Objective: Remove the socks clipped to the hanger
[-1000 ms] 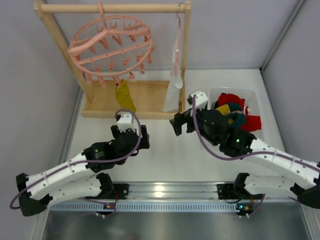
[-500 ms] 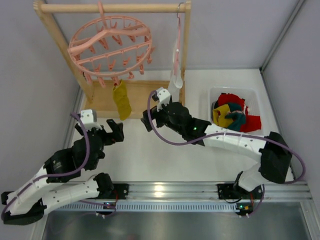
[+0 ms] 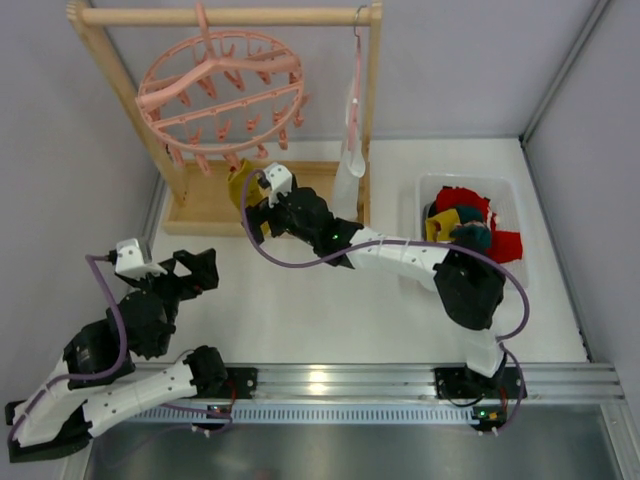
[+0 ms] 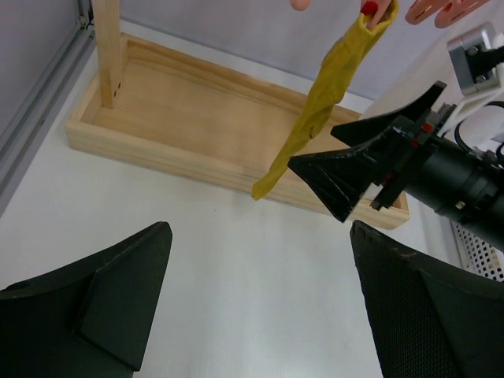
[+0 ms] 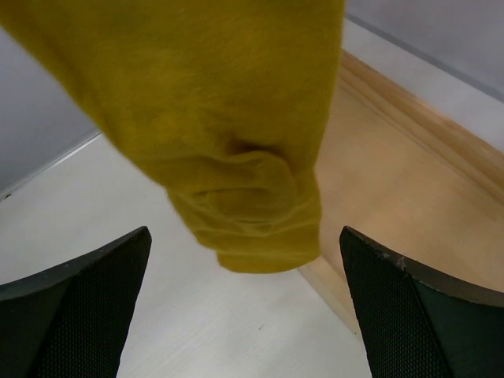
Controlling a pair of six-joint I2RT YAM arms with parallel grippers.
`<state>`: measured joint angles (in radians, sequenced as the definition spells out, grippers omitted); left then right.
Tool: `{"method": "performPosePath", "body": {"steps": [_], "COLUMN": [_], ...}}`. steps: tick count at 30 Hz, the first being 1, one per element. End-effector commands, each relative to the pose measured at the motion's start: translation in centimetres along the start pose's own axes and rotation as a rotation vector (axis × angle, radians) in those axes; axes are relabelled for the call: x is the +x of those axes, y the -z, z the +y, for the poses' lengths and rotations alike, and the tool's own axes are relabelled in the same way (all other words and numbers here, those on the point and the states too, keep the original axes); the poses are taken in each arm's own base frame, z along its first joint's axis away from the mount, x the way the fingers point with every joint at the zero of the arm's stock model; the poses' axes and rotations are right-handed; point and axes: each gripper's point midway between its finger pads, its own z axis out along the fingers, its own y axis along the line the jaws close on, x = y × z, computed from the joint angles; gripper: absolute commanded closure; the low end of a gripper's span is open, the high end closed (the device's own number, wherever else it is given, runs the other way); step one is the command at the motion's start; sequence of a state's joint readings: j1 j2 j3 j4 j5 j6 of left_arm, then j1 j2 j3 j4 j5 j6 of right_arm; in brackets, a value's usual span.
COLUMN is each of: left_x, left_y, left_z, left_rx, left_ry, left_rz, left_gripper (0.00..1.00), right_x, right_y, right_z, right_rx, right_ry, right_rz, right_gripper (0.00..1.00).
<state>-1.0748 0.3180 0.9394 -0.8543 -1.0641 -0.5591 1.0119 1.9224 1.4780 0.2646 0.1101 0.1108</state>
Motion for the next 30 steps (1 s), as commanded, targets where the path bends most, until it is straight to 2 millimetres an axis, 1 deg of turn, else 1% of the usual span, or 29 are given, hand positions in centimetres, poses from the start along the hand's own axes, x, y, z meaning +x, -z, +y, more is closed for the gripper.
{"method": "performPosePath", "body": {"steps": [1,2,3,4,5,6,7,8,9,10,11,12,13,14,15,17,18,19,20,21,22,23,25,26,28,29,30], "left_x": [0.4,0.6,0.7,0.8,0.8,0.9,0.8,0.8,0.8,0.8,0.8,0.8,0.8,0.8,0.7,0.6,0.7,0.6,0.6,0.6,0.6,0.6,0.5,0.4,-0.2,-0.8,-1.3], "left_y": [-0.2,-0.3,-0.4,-0.4,-0.5,-0.5,-0.6,-0.6,-0.5,-0.5,-0.5,-0.5,-0.5,-0.5,-0.5,-0.5,-0.5,-0.5,-0.5,-0.5,-0.6,-0.6,-0.7,-0.7,-0.8,-0.9,-0.9], "left_z": [-0.1,-0.3,-0.4,-0.5,-0.6,-0.7,-0.7,-0.7,-0.6,-0.6,-0.6,-0.6,-0.6,-0.5,-0.5,-0.5,-0.5,-0.5,-0.5,-0.5,-0.6,-0.7,-1.0,-1.6,-2.7,-3.8,-4.6], "left_rx": [-0.009,-0.008,-0.009,-0.010,-0.011,-0.013,-0.014,-0.012,-0.014,-0.014,-0.014,-0.015,-0.016,-0.014,-0.017,-0.018,-0.020,-0.022,-0.023,-0.022,-0.025,-0.023,-0.018,-0.004,0.025,0.044,0.058], "left_ry": [-0.018,-0.023,-0.032,-0.042,-0.048,-0.053,-0.055,-0.050,-0.048,-0.046,-0.048,-0.045,-0.048,-0.044,-0.041,-0.038,-0.039,-0.038,-0.039,-0.039,-0.042,-0.040,-0.036,-0.033,-0.022,-0.023,-0.009], "left_rz": [0.009,0.014,0.018,0.022,0.024,0.026,0.025,0.025,0.023,0.022,0.023,0.021,0.022,0.020,0.018,0.017,0.017,0.015,0.016,0.015,0.016,0.019,0.020,0.027,0.030,0.040,0.040], "left_gripper": [0.02,0.02,0.01,0.02,0.01,0.02,0.02,0.02,0.02,0.02,0.02,0.02,0.02,0.02,0.01,0.02,0.02,0.01,0.02,0.02,0.02,0.02,0.02,0.01,0.02,0.01,0.02], "right_x": [-4.1,-3.9,-4.7,-3.6,-3.5,-4.1,-3.0,-3.5,-3.6,-3.1,-3.4,-3.6,-3.3,-3.7,-3.9,-4.3,-4.7,-4.4,-4.6,-5.0,-4.9,-4.7,-5.6,-4.9,-6.5,-5.3,-6.5], "right_y": [-2.3,-2.7,-3.2,-4.1,-4.5,-4.9,-5.6,-5.9,-6.0,-6.4,-6.5,-6.5,-6.7,-6.7,-6.6,-6.5,-6.4,-6.6,-6.6,-6.6,-6.7,-6.6,-5.9,-5.5,-4.0,-3.6,-2.5], "right_z": [-0.9,-0.9,-0.5,-0.5,-0.4,0.0,0.0,0.3,0.5,0.6,0.7,1.0,1.1,1.2,1.4,1.8,2.1,2.3,2.5,2.6,2.6,2.6,2.7,2.6,2.8,2.7,2.8], "right_rx": [0.014,0.013,-0.008,-0.011,-0.019,-0.045,-0.051,-0.062,-0.083,-0.089,-0.093,-0.114,-0.120,-0.124,-0.140,-0.164,-0.186,-0.197,-0.204,-0.209,-0.210,-0.210,-0.215,-0.217,-0.227,-0.227,-0.233], "right_ry": [0.028,0.034,0.038,0.042,0.043,0.042,0.040,0.036,0.036,0.031,0.025,0.025,0.018,0.013,0.010,0.005,0.006,0.004,0.005,0.003,-0.005,-0.011,-0.028,-0.032,-0.049,-0.059,-0.069], "right_rz": [-0.132,-0.130,-0.146,-0.136,-0.138,-0.154,-0.143,-0.171,-0.187,-0.188,-0.215,-0.225,-0.227,-0.254,-0.270,-0.305,-0.334,-0.334,-0.343,-0.353,-0.355,-0.355,-0.387,-0.379,-0.422,-0.401,-0.429], "right_gripper": [0.01,0.01,0.01,0.00,0.01,0.01,0.01,0.01,0.01,0.00,0.01,0.02,0.03,0.05,0.12,0.18,0.25,0.29,0.34,0.42,0.65,0.73,0.74,0.75,0.87,0.91,0.97]}}
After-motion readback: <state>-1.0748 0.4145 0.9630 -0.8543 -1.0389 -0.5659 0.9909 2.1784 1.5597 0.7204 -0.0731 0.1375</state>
